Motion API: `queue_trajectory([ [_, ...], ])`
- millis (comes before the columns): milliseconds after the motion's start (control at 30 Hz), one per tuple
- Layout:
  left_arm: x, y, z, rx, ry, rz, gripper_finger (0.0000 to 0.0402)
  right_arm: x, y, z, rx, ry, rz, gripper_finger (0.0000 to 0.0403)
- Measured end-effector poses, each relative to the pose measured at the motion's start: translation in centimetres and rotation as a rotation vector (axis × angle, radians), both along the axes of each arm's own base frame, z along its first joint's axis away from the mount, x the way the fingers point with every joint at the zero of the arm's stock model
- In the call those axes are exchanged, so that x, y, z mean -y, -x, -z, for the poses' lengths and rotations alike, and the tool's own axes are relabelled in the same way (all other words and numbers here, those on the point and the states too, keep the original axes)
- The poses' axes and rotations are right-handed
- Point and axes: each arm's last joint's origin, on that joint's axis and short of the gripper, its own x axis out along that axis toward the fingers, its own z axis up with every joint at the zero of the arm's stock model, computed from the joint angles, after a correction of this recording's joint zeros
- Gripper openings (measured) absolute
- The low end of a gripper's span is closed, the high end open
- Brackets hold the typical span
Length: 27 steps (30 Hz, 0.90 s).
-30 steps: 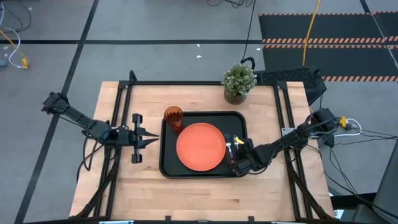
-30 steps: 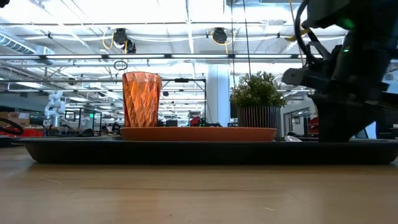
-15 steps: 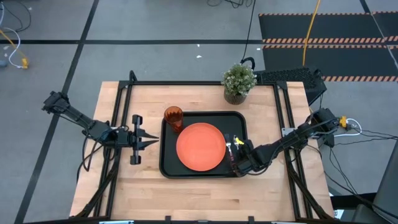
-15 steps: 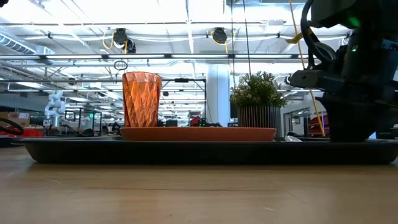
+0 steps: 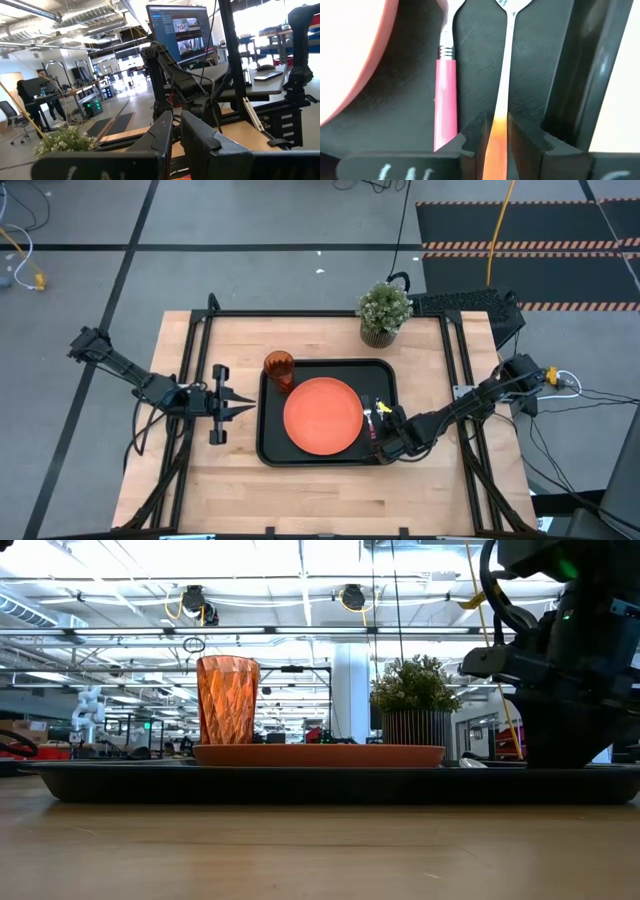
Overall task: Pick and place plate/cup/fork/spoon on tray
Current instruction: Put the orange spoon on the black serving tray, then adjust the orange plate on the black serving tray
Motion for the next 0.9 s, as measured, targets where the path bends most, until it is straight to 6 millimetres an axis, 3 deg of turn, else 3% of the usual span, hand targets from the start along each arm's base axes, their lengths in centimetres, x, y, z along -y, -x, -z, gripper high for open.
queue_trajectory([
  [500,0.0,0.0,0.0,0.000,0.001,0.000,0.0042,0.1,0.0,0.0,-0.003,0.022,-0.017,0.0073],
  [900,0.0,0.0,0.0,0.001,0.002,0.000,0.0042,0.4,-0.5,-1.8,0.163,0.148,-0.091,0.0073],
])
